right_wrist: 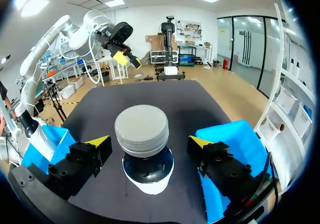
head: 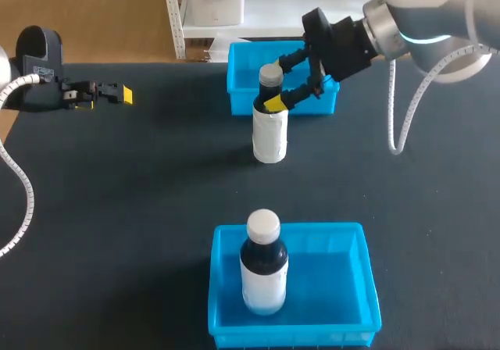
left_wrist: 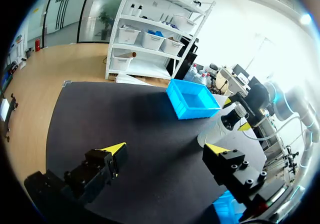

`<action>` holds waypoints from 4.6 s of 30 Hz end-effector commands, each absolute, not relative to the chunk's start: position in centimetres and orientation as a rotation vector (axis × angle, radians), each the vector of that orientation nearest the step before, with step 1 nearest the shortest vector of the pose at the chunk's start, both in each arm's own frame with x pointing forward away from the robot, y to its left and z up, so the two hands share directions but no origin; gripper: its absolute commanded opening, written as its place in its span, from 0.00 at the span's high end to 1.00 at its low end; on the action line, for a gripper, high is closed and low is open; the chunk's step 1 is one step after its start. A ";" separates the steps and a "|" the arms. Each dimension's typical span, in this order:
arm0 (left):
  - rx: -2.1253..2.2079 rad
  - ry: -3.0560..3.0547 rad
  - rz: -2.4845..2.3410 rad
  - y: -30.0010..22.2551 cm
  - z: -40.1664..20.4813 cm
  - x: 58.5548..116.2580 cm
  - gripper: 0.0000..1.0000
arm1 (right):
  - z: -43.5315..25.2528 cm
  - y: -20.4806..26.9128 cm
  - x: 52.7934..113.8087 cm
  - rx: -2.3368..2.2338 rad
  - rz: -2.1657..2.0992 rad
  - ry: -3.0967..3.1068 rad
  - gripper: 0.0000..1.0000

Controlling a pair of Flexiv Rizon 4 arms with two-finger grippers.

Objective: Pick up the bottle, and place it in the far bin if it is heavy, or in the near bin if it is light.

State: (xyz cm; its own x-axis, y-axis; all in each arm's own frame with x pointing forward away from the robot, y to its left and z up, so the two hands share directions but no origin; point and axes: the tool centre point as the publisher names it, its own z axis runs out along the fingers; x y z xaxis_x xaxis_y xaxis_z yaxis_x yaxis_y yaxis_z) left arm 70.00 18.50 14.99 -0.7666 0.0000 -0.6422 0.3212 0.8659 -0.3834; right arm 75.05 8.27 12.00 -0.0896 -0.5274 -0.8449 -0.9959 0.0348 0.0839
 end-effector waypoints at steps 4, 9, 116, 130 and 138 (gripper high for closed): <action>0.231 2.374 -0.636 18.5 15.0 70.0 0.00 | 11.8 8.6 75.4 -1.554 0.965 1.681 0.06; 0.231 2.374 -0.636 18.5 15.0 70.0 0.00 | 11.7 8.9 75.3 -1.554 0.975 1.679 0.31; 0.231 2.374 -0.636 18.5 15.0 70.0 0.00 | 16.1 9.8 94.6 -1.486 0.880 1.679 0.64; 0.231 2.374 -0.636 18.5 15.0 70.0 0.00 | 13.2 11.0 94.8 -1.493 0.930 1.698 0.22; 0.231 2.374 -0.636 18.5 15.0 70.0 0.00 | 12.8 10.7 94.8 -1.495 0.931 1.732 0.00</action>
State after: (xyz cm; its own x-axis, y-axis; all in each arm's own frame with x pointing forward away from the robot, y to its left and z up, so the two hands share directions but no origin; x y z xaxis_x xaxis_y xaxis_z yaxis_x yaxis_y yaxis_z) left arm 70.00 18.50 14.99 -0.7666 0.0000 -0.6422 0.3212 0.8659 -0.3834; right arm 93.44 10.41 12.76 -0.1244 -0.5141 -0.8487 -0.9554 0.2929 -0.0373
